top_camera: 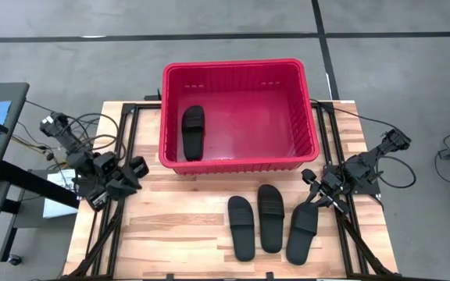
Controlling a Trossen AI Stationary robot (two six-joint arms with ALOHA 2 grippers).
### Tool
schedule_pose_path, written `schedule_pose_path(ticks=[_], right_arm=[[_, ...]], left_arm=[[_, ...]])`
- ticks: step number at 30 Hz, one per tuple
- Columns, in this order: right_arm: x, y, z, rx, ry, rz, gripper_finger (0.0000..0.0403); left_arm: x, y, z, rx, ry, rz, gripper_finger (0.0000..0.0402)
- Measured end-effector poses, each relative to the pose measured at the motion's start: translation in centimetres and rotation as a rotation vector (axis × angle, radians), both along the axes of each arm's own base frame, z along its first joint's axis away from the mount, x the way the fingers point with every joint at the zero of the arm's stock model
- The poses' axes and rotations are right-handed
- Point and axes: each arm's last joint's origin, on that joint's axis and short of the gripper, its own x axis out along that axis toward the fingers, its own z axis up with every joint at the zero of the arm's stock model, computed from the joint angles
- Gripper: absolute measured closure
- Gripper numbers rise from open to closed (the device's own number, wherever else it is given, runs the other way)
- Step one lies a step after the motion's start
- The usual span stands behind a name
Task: Pick and place slides into bin
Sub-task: Put the black slide into the red container
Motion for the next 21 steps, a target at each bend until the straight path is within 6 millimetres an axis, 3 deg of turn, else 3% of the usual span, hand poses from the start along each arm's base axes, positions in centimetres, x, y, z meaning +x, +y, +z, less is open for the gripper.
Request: schedule_pose_path(ticks=[12, 21], right_arm=[[0.0, 0.0, 0.0, 0.000, 0.000, 0.000, 0.0340], [0.0, 0.0, 0.0, 0.000, 0.000, 0.000, 0.0340]], left_arm=[[-0.5, -2.1, -1.7, 0.085, 0.163, -0.129, 0.0340], [0.6, -6.0, -3.0, 0.158, 0.298, -0.118, 0.0340]])
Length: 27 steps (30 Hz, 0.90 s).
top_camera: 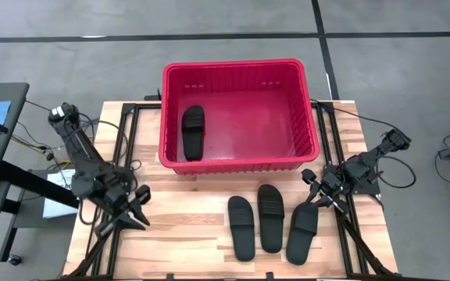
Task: Pick and place slides into bin
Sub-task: Put the black slide into the red container
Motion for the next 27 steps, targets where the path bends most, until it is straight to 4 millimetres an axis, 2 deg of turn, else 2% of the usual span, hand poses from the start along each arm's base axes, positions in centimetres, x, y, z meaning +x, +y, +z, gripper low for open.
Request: schedule_pose_path(ticks=[8, 15, 21, 27], right_arm=[[0.0, 0.0, 0.0, 0.000, 0.000, 0.000, 0.0340], [0.0, 0.0, 0.0, 0.000, 0.000, 0.000, 0.0340], [0.0, 0.0, 0.0, 0.000, 0.000, 0.000, 0.0340], [0.0, 0.0, 0.0, 0.000, 0.000, 0.000, 0.0340]], left_arm=[[2.4, -4.1, 1.1, 0.071, 0.054, 0.082, 0.0340], [5.4, -7.1, 2.2, 0.127, 0.081, 0.274, 0.0340], [9.9, -9.2, 2.2, 0.163, 0.109, 0.411, 0.0340], [15.4, -9.8, 2.8, 0.172, 0.108, 0.511, 0.0340]])
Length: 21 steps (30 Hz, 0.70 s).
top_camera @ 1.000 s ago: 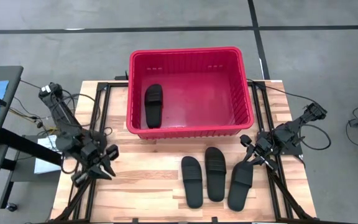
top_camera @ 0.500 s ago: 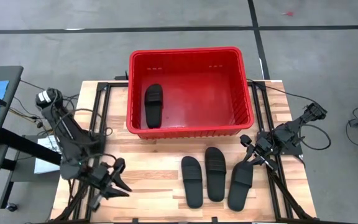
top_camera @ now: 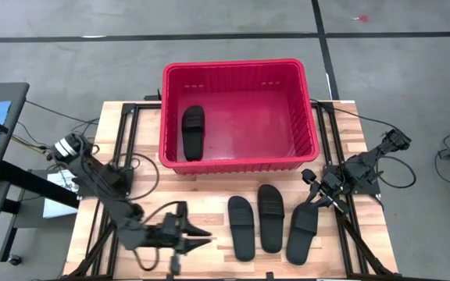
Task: Pick and place slides into bin
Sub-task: Put the black slide into the red container
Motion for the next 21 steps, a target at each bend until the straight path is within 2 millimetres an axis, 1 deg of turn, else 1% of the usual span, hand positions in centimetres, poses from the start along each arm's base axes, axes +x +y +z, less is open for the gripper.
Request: schedule_pose_path(ticks=[5, 8, 11, 16, 21], right_arm=[[0.0, 0.0, 0.0, 0.000, 0.000, 0.000, 0.0340], [0.0, 0.0, 0.0, -0.001, 0.000, 0.000, 0.0340], [0.0, 0.0, 0.0, 0.000, 0.000, 0.000, 0.0340], [0.0, 0.0, 0.0, 0.000, 0.000, 0.000, 0.0340], [0.0, 0.0, 0.0, 0.000, 0.000, 0.000, 0.0340]], left_arm=[[3.6, 0.0, 1.0, 0.013, 0.010, 0.017, 0.0340], [5.4, 0.0, 0.9, 0.006, 0.077, 0.002, 0.0340], [6.7, -0.1, 0.9, -0.021, 0.149, -0.019, 0.0340], [8.3, -0.3, 0.7, -0.065, 0.264, -0.022, 0.0340], [8.9, -0.5, 0.5, -0.131, 0.312, -0.017, 0.0340]])
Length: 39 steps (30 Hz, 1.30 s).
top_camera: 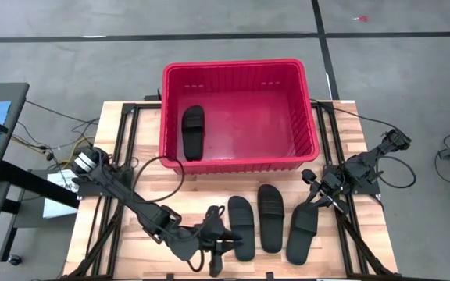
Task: Pick and place slides into bin
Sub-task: Put the black slide into the red container
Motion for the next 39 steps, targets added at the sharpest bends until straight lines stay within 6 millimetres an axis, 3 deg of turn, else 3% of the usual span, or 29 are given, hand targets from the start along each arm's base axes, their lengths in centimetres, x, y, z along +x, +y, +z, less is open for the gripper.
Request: schedule_pose_path(ticks=[8, 11, 16, 20, 24, 29, 34, 39], right_arm=[[0.0, 0.0, 0.0, 0.000, 0.000, 0.000, 0.0340], [0.0, 0.0, 0.0, 0.000, 0.000, 0.001, 0.0340], [0.0, 0.0, 0.0, 0.001, -0.001, 0.000, 0.0340], [0.0, 0.0, 0.0, 0.001, -0.001, 0.000, 0.0340], [0.0, 0.0, 0.0, 0.001, -0.001, 0.000, 0.0340], [0.0, 0.0, 0.0, 0.001, -0.001, 0.001, 0.0340], [0.0, 0.0, 0.0, 0.001, -0.001, 0.000, 0.0340], [0.0, 0.0, 0.0, 0.001, -0.001, 0.000, 0.0340]], left_arm=[[-0.4, -0.4, -0.7, -0.066, 0.069, -0.015, 0.0340], [0.0, -0.9, -1.9, -0.051, 0.108, -0.068, 0.0340], [2.2, -1.7, -5.1, -0.068, 0.207, -0.174, 0.0340], [5.0, -2.0, -6.2, -0.063, 0.224, -0.222, 0.0340], [7.7, -2.1, -6.1, 0.015, 0.229, -0.279, 0.0340], [9.9, -1.8, -6.3, 0.112, 0.364, -0.316, 0.0340], [10.6, -1.5, -5.1, 0.173, 0.435, -0.312, 0.0340], [9.9, -1.3, -4.5, 0.178, 0.519, -0.347, 0.0340]])
